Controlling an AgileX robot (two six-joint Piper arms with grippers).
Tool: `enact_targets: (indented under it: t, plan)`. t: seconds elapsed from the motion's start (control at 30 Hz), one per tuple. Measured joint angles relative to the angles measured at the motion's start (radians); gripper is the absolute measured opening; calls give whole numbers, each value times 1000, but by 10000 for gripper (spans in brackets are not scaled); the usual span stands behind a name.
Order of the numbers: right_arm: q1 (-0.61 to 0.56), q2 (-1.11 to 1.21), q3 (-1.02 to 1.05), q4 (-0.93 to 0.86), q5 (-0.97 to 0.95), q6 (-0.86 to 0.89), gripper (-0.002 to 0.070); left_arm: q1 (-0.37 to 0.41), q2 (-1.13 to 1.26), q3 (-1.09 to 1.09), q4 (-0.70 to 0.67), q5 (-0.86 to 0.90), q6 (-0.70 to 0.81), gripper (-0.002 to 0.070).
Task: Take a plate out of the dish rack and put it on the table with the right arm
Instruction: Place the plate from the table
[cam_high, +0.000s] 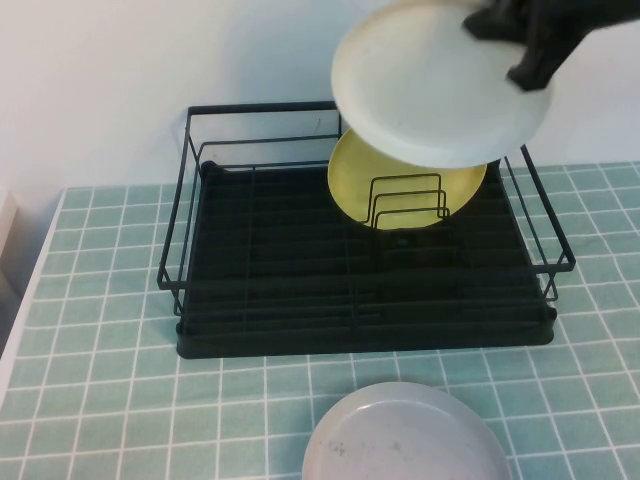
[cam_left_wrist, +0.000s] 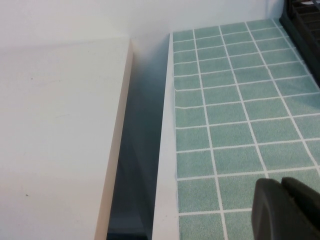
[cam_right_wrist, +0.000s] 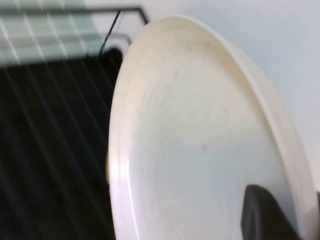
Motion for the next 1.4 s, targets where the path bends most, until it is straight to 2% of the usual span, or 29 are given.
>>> enact_targets:
  t: [0.13,0.2,0.33,0.57,0.73,0.93,1.13,1.4]
  plan:
    - [-30,-151,-5,-40,211,361,111,0,0,0,0,0,0,-3]
    - [-55,-205,13,-25,342,481,111,0,0,0,0,0,0,-3]
    - [-110,-312,178,119,457,551,111,0,0,0,0,0,0,-3]
    - [-120,-374,662,339,528,448,111,0,0,0,0,0,0,-3]
    - [-120,-374,897,432,397,267,111,0,0,0,0,0,0,-3]
    - [-120,-374,929,483,245,133,118,0,0,0,0,0,0,-3]
    - [-119,-317,929,534,225,59,169,0,0,0,0,0,0,-3]
    - [-59,-201,929,600,192,-49,179,0,0,0,0,0,0,-3]
